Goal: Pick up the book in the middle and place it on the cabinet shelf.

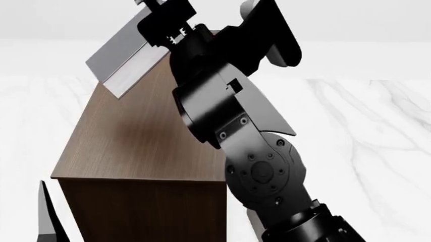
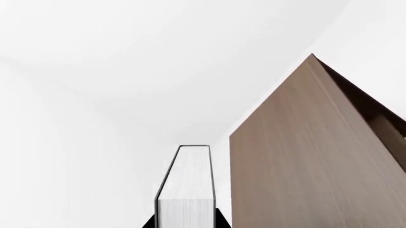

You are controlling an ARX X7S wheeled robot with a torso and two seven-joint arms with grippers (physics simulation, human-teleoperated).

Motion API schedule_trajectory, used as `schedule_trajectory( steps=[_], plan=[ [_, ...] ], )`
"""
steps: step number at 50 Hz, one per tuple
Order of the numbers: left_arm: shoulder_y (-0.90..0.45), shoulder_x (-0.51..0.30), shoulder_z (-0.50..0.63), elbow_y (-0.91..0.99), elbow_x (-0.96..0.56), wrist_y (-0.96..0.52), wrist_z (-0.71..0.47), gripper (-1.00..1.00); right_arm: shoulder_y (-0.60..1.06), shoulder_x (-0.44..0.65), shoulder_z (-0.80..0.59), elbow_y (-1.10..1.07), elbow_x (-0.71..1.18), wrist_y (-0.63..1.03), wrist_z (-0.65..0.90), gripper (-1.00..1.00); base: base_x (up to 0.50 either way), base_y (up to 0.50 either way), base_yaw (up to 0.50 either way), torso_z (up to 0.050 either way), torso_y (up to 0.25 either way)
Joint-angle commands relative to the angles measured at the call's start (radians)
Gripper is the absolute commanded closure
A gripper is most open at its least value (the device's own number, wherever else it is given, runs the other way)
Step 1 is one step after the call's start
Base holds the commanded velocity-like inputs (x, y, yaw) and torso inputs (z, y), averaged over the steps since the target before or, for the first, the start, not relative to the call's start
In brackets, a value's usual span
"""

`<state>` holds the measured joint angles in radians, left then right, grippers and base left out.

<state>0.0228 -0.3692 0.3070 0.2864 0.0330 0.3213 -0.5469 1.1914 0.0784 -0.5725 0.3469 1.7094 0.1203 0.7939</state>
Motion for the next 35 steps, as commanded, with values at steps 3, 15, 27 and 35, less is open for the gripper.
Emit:
schedule_trajectory(
  steps=[3, 15, 27, 35],
  plan=[
    [0.001, 0.016, -0.016, -0.009, 0.019, 0.016, 0.023, -1.0, -0.008, -0.015, 0.024, -0.007, -0.044, -0.01, -0.046, 1.0, 0.0, 0.0, 0.0, 0.0, 0.003],
    [-0.001, 0.015, -0.012, -0.019, 0.021, 0.024, 0.018, -1.0, -0.04, -0.015, -0.006, -0.044, -0.035, -0.014, -0.025, 1.0, 0.0, 0.0, 0.0, 0.001, 0.001],
    [-0.001, 0.012, -0.013, -0.015, 0.017, 0.021, 0.015, -1.0, -0.037, 0.01, -0.045, -0.122, -0.018, 0.027, 0.038, 1.0, 0.0, 0.0, 0.0, 0.0, 0.002],
    [-0.001, 0.01, -0.013, -0.011, 0.014, 0.017, 0.013, -1.0, -0.047, 0.027, -0.067, -0.109, -0.028, 0.034, 0.051, 1.0, 0.0, 0.0, 0.0, 0.0, 0.001]
  ],
)
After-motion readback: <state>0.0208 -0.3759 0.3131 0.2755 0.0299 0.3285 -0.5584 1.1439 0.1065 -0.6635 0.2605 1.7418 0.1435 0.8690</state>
